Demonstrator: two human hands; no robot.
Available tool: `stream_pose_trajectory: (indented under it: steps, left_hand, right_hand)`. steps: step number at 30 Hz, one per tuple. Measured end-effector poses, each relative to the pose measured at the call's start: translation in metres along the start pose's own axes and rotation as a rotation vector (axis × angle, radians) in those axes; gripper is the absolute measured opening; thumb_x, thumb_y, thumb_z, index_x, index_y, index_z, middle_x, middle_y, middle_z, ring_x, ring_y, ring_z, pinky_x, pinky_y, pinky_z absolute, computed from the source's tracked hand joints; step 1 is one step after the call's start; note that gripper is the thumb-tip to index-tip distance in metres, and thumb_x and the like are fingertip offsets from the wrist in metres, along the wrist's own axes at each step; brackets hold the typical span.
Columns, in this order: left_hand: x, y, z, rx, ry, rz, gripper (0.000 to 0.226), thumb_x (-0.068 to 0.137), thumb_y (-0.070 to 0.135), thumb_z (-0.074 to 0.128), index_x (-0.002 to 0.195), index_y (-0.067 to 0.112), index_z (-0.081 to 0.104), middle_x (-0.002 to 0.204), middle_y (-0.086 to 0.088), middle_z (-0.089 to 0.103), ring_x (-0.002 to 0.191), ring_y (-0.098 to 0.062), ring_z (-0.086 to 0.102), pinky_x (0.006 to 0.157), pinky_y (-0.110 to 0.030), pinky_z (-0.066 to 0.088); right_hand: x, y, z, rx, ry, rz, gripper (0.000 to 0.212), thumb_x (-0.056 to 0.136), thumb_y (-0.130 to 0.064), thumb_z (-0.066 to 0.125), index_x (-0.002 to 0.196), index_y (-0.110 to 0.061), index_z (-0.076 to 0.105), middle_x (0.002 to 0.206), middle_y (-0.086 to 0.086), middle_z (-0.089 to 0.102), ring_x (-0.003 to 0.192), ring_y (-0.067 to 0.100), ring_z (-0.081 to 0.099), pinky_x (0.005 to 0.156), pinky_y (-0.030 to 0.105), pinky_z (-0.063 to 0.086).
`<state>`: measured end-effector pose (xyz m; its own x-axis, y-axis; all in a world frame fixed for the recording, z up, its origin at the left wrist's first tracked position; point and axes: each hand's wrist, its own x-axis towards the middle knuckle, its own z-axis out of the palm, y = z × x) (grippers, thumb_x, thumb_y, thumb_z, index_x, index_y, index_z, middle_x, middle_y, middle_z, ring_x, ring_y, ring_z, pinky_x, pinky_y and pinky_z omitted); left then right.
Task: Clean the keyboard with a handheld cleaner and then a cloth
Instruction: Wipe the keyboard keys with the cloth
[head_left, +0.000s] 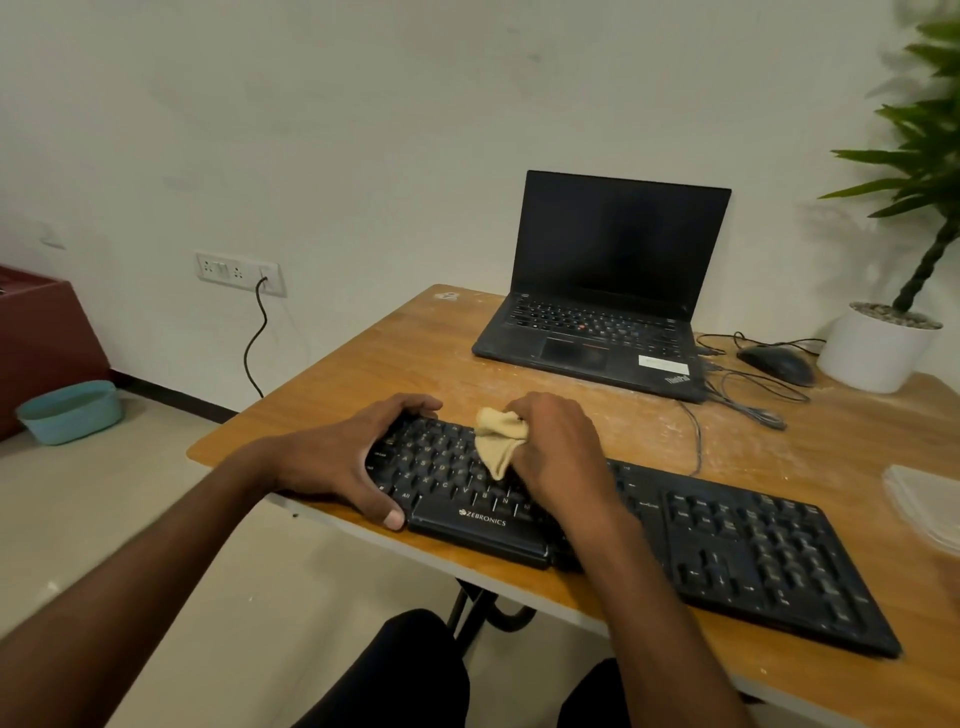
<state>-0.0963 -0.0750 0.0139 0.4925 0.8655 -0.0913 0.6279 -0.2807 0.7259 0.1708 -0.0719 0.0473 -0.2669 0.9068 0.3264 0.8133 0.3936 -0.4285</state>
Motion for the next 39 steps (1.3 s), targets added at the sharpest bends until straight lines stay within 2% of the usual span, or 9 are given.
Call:
stream_pose_trajectory:
  steps: [4, 9, 13, 17, 21, 25, 28, 35, 39]
  left_hand:
    - [0.000, -0.001, -0.001, -0.025, -0.009, -0.007, 0.123, 0.057, 0.051, 0.096, 0.153, 0.060, 0.019, 0.150, 0.034, 0.034, 0.131, 0.013, 0.045, 0.105, -0.017, 0.049]
    - [0.000, -0.001, -0.001, -0.021, -0.011, -0.008, 0.125, 0.054, 0.055, 0.096, 0.152, 0.062, 0.019, 0.148, 0.037, 0.034, 0.129, 0.015, 0.045, 0.101, -0.014, 0.049]
    - [0.000, -0.001, -0.001, -0.016, -0.019, -0.012, 0.125, 0.054, 0.056, 0.096, 0.152, 0.063, 0.019, 0.150, 0.036, 0.033, 0.129, 0.015, 0.045, 0.102, -0.015, 0.049]
    - [0.000, 0.000, -0.001, -0.017, -0.016, -0.009, 0.124, 0.056, 0.054, 0.096, 0.153, 0.062, 0.019, 0.152, 0.032, 0.032, 0.130, 0.015, 0.044, 0.103, -0.014, 0.049]
    - [0.001, 0.000, -0.001, -0.020, -0.010, 0.000, 0.123, 0.056, 0.053, 0.096, 0.152, 0.061, 0.020, 0.152, 0.032, 0.033, 0.130, 0.014, 0.044, 0.103, -0.016, 0.049]
    - [0.001, -0.003, -0.002, -0.026, 0.006, 0.007, 0.123, 0.056, 0.052, 0.097, 0.153, 0.061, 0.021, 0.153, 0.030, 0.033, 0.134, 0.011, 0.042, 0.108, -0.020, 0.047]
    - [0.001, -0.004, -0.001, -0.023, 0.002, 0.011, 0.123, 0.056, 0.053, 0.097, 0.152, 0.062, 0.021, 0.153, 0.029, 0.033, 0.134, 0.011, 0.043, 0.108, -0.021, 0.047]
    - [0.001, -0.003, -0.001, -0.034, 0.003, 0.016, 0.122, 0.057, 0.050, 0.098, 0.152, 0.061, 0.022, 0.153, 0.029, 0.034, 0.131, 0.013, 0.044, 0.104, -0.016, 0.049]
    - [0.001, -0.004, -0.001, -0.045, 0.008, 0.020, 0.122, 0.057, 0.050, 0.098, 0.151, 0.062, 0.022, 0.153, 0.028, 0.035, 0.133, 0.010, 0.045, 0.108, -0.021, 0.048]
  right_hand:
    - [-0.015, 0.041, -0.033, -0.045, 0.030, 0.110, 0.025, 0.087, -0.002, 0.068, 0.101, -0.020, 0.078, 0.088, 0.000, 0.071, 0.061, 0.000, 0.044, 0.050, 0.020, 0.033]
    - [-0.029, 0.059, -0.047, -0.108, 0.081, 0.190, 0.034, 0.083, 0.004, 0.066, 0.106, -0.018, 0.078, 0.096, 0.005, 0.075, 0.076, 0.020, 0.059, 0.063, 0.034, 0.048]
    - [-0.020, 0.046, -0.028, -0.030, 0.111, 0.111, 0.023, 0.085, -0.008, 0.073, 0.102, -0.022, 0.079, 0.089, 0.000, 0.073, 0.075, 0.016, 0.057, 0.060, 0.033, 0.046]
    - [-0.013, 0.033, -0.018, -0.019, 0.071, 0.064, 0.031, 0.086, -0.002, 0.069, 0.110, -0.020, 0.077, 0.095, 0.000, 0.073, 0.078, 0.013, 0.055, 0.060, 0.030, 0.042]
    - [-0.025, 0.055, -0.039, -0.057, 0.069, 0.165, 0.038, 0.083, 0.005, 0.066, 0.106, -0.023, 0.078, 0.098, 0.000, 0.074, 0.076, 0.013, 0.053, 0.054, 0.024, 0.035]
    - [-0.040, 0.070, -0.056, -0.124, 0.138, 0.278, 0.037, 0.084, 0.003, 0.067, 0.111, -0.021, 0.076, 0.097, 0.005, 0.075, 0.072, 0.015, 0.052, 0.059, 0.031, 0.045]
    - [-0.039, 0.056, -0.046, -0.067, 0.126, 0.237, 0.034, 0.085, -0.002, 0.071, 0.112, -0.023, 0.075, 0.101, 0.002, 0.075, 0.077, 0.014, 0.056, 0.067, 0.035, 0.053]
    - [-0.027, 0.009, -0.012, -0.014, 0.052, 0.047, 0.037, 0.085, -0.001, 0.068, 0.115, -0.021, 0.074, 0.100, 0.000, 0.073, 0.082, 0.015, 0.060, 0.060, 0.026, 0.042]
    - [-0.036, 0.034, -0.030, -0.043, 0.065, 0.143, 0.036, 0.086, 0.000, 0.068, 0.115, -0.021, 0.074, 0.105, 0.000, 0.073, 0.085, 0.013, 0.057, 0.065, 0.027, 0.048]
